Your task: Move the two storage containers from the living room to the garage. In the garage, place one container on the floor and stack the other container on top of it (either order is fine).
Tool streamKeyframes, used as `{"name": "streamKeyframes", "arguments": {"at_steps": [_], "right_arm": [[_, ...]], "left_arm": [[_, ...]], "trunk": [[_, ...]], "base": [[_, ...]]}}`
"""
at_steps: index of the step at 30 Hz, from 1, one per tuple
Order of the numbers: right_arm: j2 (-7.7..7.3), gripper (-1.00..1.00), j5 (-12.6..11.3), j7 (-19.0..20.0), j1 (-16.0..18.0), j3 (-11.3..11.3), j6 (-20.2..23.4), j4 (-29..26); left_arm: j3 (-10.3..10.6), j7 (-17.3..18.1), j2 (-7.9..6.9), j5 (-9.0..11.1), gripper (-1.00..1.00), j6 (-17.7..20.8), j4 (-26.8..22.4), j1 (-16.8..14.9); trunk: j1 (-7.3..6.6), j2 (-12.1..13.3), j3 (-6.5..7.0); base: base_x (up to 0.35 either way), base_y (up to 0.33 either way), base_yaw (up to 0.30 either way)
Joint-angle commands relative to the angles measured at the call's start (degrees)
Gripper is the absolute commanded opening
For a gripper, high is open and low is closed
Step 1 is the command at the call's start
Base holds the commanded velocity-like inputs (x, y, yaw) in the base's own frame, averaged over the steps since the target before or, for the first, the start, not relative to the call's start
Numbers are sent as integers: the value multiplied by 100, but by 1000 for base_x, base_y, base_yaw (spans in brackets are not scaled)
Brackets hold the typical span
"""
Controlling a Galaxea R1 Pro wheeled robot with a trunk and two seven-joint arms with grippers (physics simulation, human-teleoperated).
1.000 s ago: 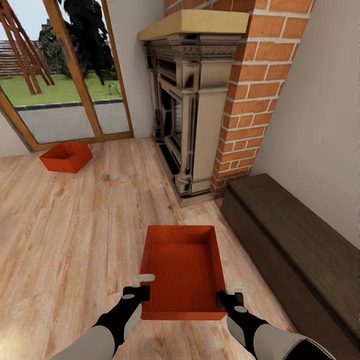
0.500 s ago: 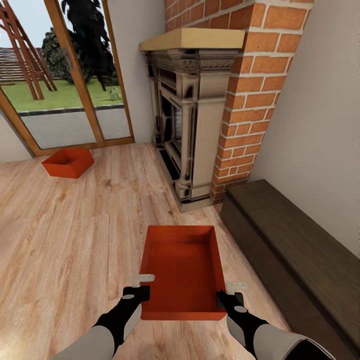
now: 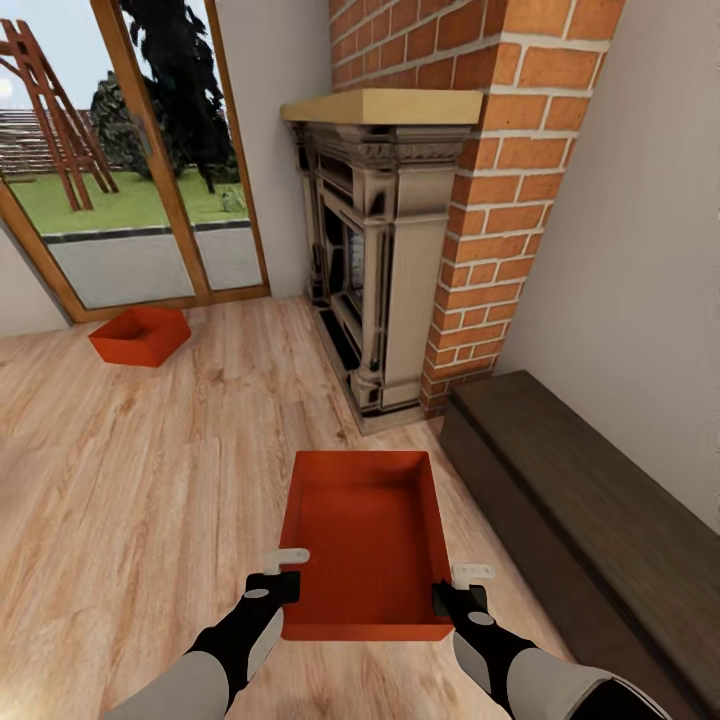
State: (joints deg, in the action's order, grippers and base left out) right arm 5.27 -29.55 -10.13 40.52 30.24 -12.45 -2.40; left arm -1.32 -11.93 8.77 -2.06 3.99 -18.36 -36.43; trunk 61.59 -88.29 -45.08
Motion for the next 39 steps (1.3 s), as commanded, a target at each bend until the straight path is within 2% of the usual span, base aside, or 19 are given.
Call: {"name": "streamKeyframes", "arguments": {"at_steps": [1,39], "right_arm": [[0,-100,-130,20,0,113,-32,20],[0,-100,-130,20,0,112,-31,20]], "left_arm": [[-111,15,19,149,-100,39,-53,-4],[-114,15,19,144,-100,39,-62,-4]], "trunk": [[-23,39,23],[-836,1523,1039]], "base": [[0,0,0],[0,0,0]]}}
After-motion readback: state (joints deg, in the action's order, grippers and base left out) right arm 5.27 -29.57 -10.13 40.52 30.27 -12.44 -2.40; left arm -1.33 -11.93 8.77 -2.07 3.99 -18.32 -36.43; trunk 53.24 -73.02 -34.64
